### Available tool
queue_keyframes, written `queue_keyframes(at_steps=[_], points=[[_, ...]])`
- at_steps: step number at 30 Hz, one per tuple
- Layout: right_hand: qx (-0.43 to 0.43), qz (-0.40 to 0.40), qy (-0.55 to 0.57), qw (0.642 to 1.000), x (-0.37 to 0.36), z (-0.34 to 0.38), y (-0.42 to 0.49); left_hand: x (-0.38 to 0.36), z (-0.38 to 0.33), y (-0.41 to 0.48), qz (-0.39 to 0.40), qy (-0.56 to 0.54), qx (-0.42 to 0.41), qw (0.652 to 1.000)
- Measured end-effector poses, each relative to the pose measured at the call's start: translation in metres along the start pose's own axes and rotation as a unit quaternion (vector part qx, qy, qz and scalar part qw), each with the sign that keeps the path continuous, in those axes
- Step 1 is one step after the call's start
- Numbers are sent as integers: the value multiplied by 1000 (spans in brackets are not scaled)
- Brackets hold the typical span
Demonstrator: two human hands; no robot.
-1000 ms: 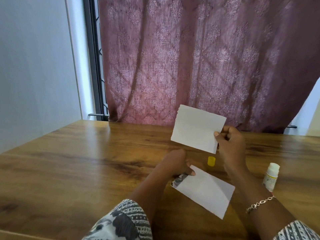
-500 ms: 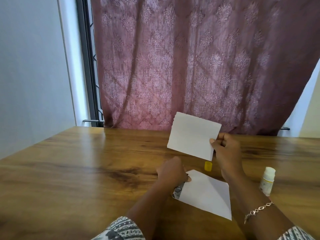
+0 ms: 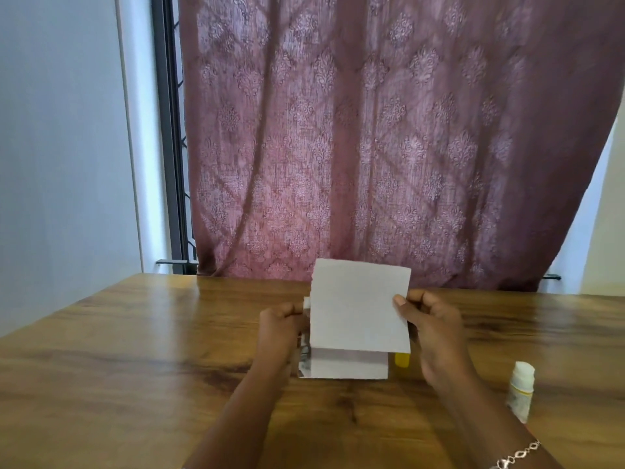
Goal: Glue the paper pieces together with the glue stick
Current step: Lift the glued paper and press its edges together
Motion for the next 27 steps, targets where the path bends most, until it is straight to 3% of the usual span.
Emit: queue_keyframes(at_steps=[6,13,27], points=[[-33,-7,31,999,-1,-11,0,-1,-8,1,8,-110,-45,993],[5,-8,59,998,-14,-14,-5,-6,-18,-9,28,-227,-58,972],[30,-9,30,999,-14,-5,-7,-2,-15,-4,21,-231,-63,971]])
Point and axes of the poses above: each hand's wrist, its own y-axis towards the middle knuckle, its own x-axis out of the back of the hand, z = x × y, the point moved 8 cm from there along y, towards the middle knuckle, and after that the axes turned 14 degrees about z, right-handed, at the moved point
